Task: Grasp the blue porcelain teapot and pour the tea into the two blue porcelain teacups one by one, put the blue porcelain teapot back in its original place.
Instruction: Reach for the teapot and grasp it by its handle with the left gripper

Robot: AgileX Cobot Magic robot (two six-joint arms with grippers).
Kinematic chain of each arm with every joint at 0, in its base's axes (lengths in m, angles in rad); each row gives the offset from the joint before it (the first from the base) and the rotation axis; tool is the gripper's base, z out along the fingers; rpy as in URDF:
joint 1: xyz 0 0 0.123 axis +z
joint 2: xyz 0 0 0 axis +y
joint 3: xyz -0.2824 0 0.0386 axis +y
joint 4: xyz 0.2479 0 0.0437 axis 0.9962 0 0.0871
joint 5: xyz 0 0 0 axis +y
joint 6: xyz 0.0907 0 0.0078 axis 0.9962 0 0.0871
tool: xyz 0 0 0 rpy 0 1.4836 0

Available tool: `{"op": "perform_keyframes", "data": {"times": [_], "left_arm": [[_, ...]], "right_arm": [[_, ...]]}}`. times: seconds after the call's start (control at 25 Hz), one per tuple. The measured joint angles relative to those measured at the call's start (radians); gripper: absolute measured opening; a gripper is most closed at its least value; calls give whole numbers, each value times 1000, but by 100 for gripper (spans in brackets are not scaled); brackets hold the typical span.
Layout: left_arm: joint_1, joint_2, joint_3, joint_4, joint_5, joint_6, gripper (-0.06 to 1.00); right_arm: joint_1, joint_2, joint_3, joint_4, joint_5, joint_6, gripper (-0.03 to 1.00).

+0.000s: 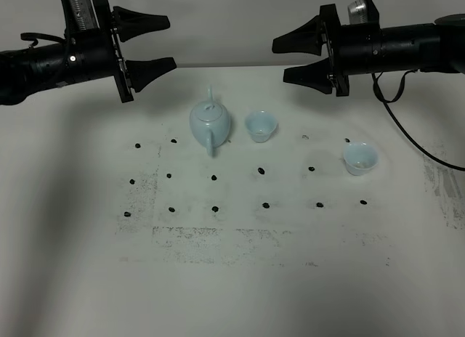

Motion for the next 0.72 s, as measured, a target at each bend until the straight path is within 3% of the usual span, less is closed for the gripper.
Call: {"op": "perform_keyframes", "data": {"times": [0.32,0.72], "left_arm": [[0,0,0,0,0,-3,63],[0,0,0,0,0,-19,63]], "right_arm": [[0,0,0,54,10,-3,59],[0,0,0,51,10,-4,59]]}}
